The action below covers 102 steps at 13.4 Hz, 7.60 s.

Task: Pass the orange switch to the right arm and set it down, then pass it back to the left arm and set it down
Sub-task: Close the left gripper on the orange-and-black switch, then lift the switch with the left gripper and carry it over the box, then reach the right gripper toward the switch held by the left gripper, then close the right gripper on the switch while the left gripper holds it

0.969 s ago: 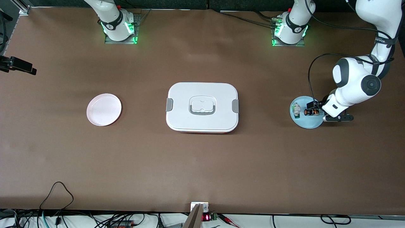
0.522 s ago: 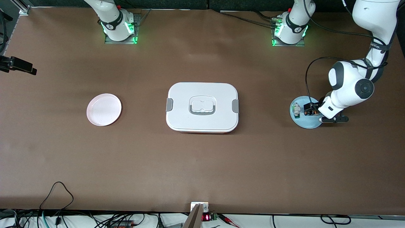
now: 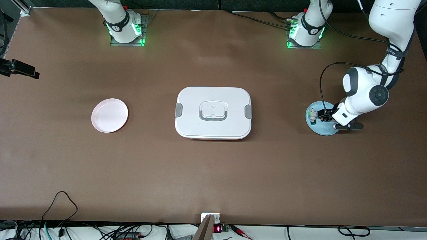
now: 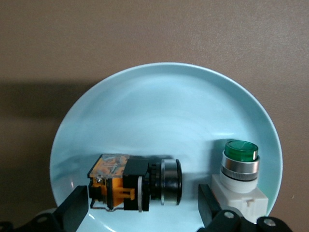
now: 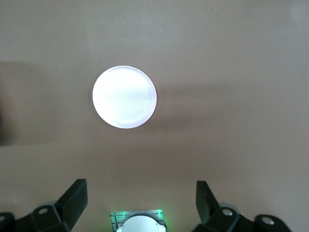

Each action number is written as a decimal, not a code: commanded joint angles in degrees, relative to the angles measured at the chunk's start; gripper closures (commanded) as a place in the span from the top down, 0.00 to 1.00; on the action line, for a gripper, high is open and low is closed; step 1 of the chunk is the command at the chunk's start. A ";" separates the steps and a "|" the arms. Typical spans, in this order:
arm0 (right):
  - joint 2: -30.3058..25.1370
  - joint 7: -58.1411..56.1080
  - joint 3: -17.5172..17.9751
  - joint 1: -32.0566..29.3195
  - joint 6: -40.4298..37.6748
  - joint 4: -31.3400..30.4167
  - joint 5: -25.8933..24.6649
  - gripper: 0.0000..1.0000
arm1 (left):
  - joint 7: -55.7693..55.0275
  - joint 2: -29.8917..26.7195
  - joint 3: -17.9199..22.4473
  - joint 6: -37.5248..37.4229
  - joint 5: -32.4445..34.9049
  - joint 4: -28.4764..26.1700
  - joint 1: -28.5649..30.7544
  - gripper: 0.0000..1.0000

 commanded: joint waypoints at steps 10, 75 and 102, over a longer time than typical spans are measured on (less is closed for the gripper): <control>0.40 -0.78 0.09 -0.24 -0.83 1.22 0.85 1.00 | 10.13 -0.13 -0.25 1.22 0.25 0.48 0.31 0.22; 3.83 -9.22 3.87 18.38 17.78 -15.84 91.02 1.00 | -83.91 0.75 -25.47 -32.88 -77.27 48.47 -14.80 0.02; -1.36 -12.73 9.58 24.37 32.13 -21.46 99.99 0.93 | -84.09 0.75 -25.30 -33.06 -77.36 48.47 -14.10 0.01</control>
